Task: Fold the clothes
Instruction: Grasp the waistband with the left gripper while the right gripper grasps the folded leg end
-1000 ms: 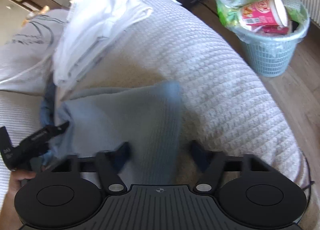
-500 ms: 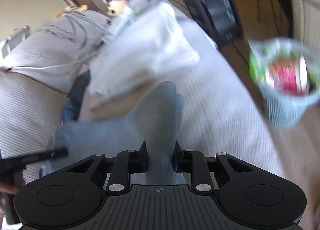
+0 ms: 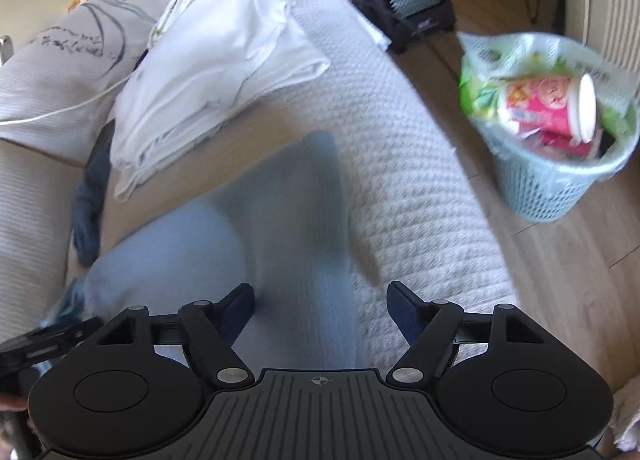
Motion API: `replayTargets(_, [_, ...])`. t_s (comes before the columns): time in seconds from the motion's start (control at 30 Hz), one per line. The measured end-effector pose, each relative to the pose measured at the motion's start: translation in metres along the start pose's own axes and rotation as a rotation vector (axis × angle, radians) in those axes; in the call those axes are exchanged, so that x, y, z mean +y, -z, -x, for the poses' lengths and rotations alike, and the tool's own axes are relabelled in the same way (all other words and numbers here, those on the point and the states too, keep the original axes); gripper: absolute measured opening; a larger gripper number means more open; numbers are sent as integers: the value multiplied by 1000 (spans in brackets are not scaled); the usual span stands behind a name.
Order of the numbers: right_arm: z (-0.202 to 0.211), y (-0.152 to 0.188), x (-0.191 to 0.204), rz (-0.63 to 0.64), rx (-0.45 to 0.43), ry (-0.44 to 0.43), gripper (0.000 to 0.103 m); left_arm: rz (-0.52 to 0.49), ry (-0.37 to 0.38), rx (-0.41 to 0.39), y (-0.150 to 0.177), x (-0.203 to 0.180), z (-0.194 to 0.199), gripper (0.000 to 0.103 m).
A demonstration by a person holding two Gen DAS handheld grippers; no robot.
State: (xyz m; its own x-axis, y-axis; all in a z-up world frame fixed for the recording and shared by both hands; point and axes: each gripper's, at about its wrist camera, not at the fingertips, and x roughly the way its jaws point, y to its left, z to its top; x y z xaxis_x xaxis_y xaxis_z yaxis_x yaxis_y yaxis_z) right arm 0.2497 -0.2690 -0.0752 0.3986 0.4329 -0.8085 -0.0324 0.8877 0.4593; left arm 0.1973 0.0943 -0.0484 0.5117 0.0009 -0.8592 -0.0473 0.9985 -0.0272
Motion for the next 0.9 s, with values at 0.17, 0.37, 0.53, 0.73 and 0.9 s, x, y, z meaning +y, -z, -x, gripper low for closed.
replayTargets(0.17, [-12, 4, 14, 67, 21, 15, 78, -10, 34, 23, 3, -18, -26, 97])
replayTargets(0.37, [-17, 5, 13, 81, 8, 16, 77, 87, 167, 22, 12, 3, -42, 93])
replayTargets(0.53, [-11, 8, 22, 107, 4, 16, 53, 143, 210, 24, 14, 0, -23, 42])
replayTargets(0.73, [21, 0, 32, 138, -27, -12, 26, 150, 262, -42, 4, 3, 19, 38])
replayTargets(0.9, [70, -18, 64, 276, -145, -26, 25, 49, 277, -193, -37, -3, 72, 38])
